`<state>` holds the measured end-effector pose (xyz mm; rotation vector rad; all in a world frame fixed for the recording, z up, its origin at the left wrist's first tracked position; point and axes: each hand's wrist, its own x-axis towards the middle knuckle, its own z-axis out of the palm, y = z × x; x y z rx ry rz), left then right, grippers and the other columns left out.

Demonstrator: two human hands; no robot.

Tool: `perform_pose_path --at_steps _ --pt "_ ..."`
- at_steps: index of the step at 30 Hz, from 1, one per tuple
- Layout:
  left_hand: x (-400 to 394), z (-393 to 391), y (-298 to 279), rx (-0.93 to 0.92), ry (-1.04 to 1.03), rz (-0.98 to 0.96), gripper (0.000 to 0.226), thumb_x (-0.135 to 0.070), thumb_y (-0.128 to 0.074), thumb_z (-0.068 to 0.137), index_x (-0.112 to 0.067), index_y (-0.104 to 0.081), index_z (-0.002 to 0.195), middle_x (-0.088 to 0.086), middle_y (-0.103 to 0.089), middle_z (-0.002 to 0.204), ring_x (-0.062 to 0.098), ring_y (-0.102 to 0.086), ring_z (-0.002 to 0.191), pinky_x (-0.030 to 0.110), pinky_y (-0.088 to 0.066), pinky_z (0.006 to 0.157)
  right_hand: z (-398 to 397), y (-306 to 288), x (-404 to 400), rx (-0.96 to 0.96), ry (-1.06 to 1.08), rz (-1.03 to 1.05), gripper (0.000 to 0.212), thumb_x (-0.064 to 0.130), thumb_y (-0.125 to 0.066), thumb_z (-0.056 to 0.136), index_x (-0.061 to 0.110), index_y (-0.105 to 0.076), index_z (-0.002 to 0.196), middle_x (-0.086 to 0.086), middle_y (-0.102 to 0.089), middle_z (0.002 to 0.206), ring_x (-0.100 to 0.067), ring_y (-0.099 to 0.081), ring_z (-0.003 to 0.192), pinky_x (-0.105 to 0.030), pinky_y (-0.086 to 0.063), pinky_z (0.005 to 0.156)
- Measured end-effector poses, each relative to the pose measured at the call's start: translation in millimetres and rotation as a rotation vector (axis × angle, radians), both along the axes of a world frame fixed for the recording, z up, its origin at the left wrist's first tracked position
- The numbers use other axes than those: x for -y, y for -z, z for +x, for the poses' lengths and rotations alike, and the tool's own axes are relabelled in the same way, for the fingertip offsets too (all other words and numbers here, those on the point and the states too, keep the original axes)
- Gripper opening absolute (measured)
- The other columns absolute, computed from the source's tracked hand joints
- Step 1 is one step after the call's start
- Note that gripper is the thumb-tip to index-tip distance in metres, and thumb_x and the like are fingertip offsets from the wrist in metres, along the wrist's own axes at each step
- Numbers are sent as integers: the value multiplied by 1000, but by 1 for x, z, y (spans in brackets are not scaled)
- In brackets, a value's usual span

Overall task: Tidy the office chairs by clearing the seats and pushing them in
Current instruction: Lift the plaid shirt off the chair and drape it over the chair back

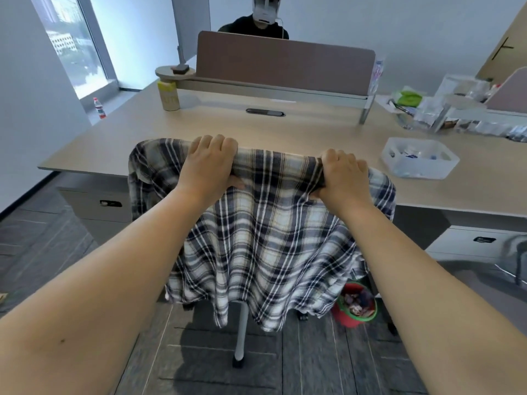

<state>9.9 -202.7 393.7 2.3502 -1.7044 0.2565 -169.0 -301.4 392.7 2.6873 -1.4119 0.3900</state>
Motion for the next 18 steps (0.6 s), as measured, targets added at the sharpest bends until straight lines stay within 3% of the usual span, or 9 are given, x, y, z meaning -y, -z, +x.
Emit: perform_pose_path --at_steps 7,10,18 --pt "40 28 1 14 -45 -3 64 -40 -66 77 2 -45 120 20 -51 123 35 -43 117 41 -26 109 30 3 47 32 -48 3 38 17 -67 82 6 -46 112 -11 -52 107 -29 -46 101 -38 -35 93" --pt "51 36 2 25 -52 -5 63 -37 -68 77 3 -46 119 21 -52 121 37 -43 116 44 -27 109 35 5 62 63 -89 3 36 14 -66 82 5 -45 110 -5 -37 93 -22 -31 87 -37 -33 92" --pt "52 29 -1 50 -101 16 65 -37 -68 78 1 -43 124 21 -49 127 37 -40 121 44 -22 111 32 10 66 84 -120 -5 39 8 -62 81 8 -42 115 -4 -33 96 -20 -27 88 -38 -33 93"
